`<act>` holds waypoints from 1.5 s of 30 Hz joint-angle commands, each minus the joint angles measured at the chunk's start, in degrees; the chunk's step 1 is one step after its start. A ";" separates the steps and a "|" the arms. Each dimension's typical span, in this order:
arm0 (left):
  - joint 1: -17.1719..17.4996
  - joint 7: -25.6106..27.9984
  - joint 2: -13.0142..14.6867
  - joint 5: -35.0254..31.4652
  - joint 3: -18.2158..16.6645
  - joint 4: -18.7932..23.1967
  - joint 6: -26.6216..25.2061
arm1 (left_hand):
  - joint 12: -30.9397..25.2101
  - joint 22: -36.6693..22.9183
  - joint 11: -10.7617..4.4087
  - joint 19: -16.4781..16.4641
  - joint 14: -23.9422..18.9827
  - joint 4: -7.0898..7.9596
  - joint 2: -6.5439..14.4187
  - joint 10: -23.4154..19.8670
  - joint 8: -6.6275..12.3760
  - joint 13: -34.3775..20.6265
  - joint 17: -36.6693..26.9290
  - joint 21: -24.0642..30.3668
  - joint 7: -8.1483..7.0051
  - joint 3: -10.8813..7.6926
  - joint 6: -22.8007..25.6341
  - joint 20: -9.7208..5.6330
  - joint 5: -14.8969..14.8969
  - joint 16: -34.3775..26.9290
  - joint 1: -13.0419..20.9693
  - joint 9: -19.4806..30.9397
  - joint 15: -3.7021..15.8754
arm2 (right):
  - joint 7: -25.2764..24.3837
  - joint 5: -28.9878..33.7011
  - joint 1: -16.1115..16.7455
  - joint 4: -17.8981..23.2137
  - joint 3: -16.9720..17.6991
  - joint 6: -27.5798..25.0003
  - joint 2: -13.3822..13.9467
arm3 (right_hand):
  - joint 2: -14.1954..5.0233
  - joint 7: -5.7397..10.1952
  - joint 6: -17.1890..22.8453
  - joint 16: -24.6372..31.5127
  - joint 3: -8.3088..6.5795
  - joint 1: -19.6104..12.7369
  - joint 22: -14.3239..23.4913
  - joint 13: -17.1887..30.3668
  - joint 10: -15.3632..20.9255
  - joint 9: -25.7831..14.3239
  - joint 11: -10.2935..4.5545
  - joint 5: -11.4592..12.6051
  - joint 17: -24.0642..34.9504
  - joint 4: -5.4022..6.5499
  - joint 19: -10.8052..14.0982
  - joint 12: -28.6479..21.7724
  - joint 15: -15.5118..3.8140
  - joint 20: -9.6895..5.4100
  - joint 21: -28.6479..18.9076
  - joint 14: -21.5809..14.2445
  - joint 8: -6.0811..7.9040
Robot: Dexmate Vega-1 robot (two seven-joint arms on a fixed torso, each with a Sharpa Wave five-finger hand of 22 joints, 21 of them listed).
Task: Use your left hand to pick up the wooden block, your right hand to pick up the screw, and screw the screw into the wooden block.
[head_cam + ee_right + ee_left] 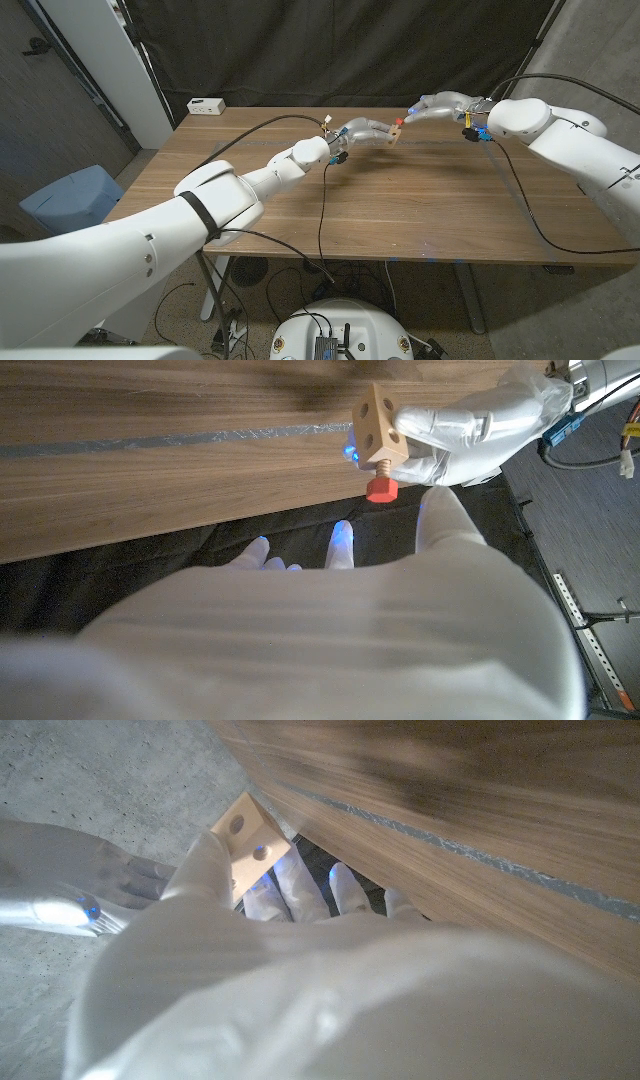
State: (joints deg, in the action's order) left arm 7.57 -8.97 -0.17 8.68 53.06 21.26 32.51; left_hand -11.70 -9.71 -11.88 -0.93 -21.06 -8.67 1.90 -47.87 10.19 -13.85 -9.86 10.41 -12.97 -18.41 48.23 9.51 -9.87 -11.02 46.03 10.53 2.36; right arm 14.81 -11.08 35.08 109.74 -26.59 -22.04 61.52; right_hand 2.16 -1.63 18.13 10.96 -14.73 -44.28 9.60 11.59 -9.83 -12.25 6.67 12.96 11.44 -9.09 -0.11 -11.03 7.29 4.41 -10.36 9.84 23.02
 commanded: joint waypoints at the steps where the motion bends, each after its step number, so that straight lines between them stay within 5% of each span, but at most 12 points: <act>1: -0.82 0.40 -0.71 0.11 1.10 -0.23 -2.10 | -0.48 -0.25 -0.06 0.02 -0.14 0.16 0.17 -0.30 0.70 -0.18 -0.21 0.53 0.13 -0.25 0.50 0.15 -0.42 -0.22 0.17 0.27 3.30 | 7.69 3.65 -6.51 -1.38 -3.73 -2.29 -0.10 | 0.01 0.10 0.80 0.33 -0.48 -0.91 0.19 0.25 -2.66 -0.26 0.71 0.27 0.20 -0.45 0.29 -0.34 0.34 -0.02 -0.42 3.53 0.47; 14: -1.94 1.77 -1.12 -1.07 3.24 -0.28 -2.90 | -0.44 -0.25 -0.08 -0.04 -0.16 0.14 0.20 -0.23 0.74 -0.14 -0.20 0.55 0.14 -0.27 0.59 0.02 -0.43 -0.22 0.20 0.28 3.37 | 15.26 6.05 -12.43 -5.90 -6.68 -0.85 -2.11 | -0.77 0.97 -0.59 0.13 -1.98 -3.16 0.20 0.28 -4.78 -0.58 1.28 0.36 0.21 -0.83 -0.59 0.15 0.91 0.02 -0.25 4.52 -0.11; 28: -1.66 3.83 -1.04 -1.54 4.17 -0.26 -1.45 | -0.40 -0.25 -0.09 -0.29 -0.26 0.06 0.19 -0.13 0.82 -0.11 -0.19 0.63 0.13 -0.31 0.76 -0.12 -0.42 -0.24 0.33 0.28 3.70 | 17.93 6.30 -14.18 -8.05 -7.03 -0.72 -2.83 | -0.89 1.11 -0.89 0.09 -2.59 -4.07 0.21 0.30 -5.54 -0.75 1.42 0.35 0.21 -0.87 -0.92 0.17 1.16 0.22 -0.25 4.93 -0.25; 45: -1.70 3.86 -1.07 -1.64 4.26 -0.24 -0.80 | -0.40 -0.25 -0.11 -0.32 -0.18 0.06 0.19 -0.13 0.83 -0.07 -0.20 0.62 0.13 -0.31 0.84 -0.25 -0.40 -0.19 0.36 0.28 3.83 | 18.99 6.93 -14.66 -9.57 -7.99 -0.62 -3.53 | -0.69 1.96 2.77 0.34 -3.52 -5.60 0.21 0.31 -5.15 -1.24 1.63 -0.11 0.20 -0.91 -0.72 -0.34 1.18 0.23 -0.51 4.81 1.41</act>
State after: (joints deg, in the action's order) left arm 5.88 -5.28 -1.24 7.14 57.20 21.00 31.19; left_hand -11.70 -9.71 -11.88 -1.14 -21.07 -8.67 1.88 -47.87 10.19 -13.86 -9.87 10.85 -12.87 -18.41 48.38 9.30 -9.98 -11.02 46.05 10.55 2.36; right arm 33.20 -4.56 20.80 101.10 -34.09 -22.66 58.44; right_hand 1.41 0.39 19.74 10.96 -17.63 -48.96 9.75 11.58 -9.83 -13.20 7.90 12.96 11.46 -10.01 -0.82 -11.03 8.10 4.51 -10.64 10.05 23.96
